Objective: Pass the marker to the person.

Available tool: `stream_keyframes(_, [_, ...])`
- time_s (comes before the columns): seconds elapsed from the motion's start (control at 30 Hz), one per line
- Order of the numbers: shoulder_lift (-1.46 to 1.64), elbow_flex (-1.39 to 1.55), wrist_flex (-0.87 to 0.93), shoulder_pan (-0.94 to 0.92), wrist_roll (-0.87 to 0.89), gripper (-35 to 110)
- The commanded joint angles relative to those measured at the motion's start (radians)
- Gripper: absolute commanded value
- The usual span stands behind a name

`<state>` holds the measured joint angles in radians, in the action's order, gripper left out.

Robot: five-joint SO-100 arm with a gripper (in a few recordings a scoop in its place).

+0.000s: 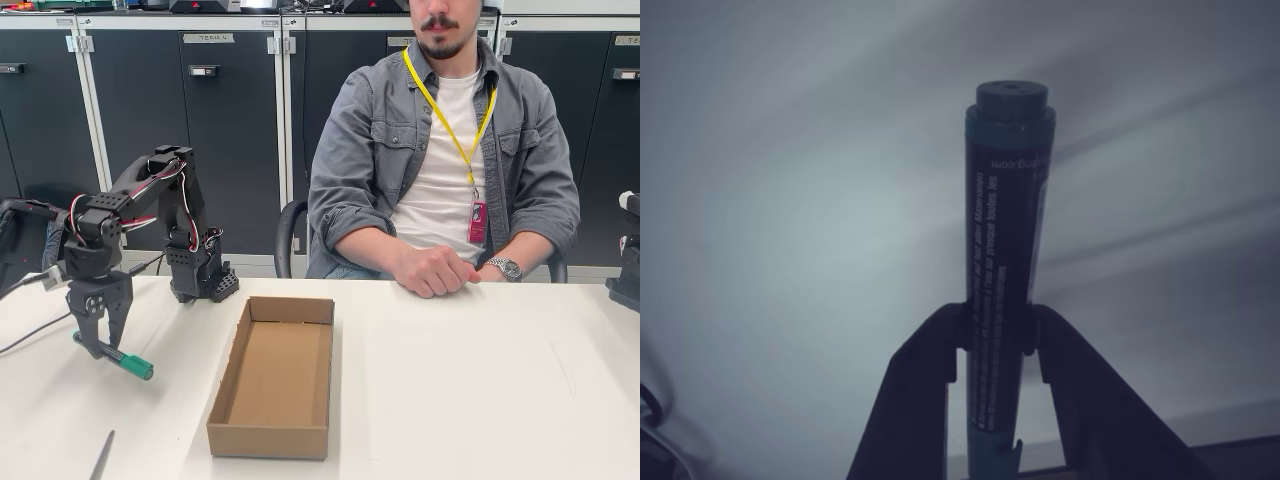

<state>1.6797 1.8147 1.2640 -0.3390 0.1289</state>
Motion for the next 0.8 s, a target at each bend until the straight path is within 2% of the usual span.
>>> stream_keyframes(0.0, [0.129, -0.049, 0.103, 0.032, -0.003, -5])
stream_keyframes(0.2, [0.282, -0.032, 0.25, 0.107, -0.023, -5])
stream_keyframes(0.57, [0.615, 0.017, 0.267, 0.387, -0.176, -5])
stream_keyframes(0.77, [0.641, -0.044, 0.152, 0.566, -0.351, -5])
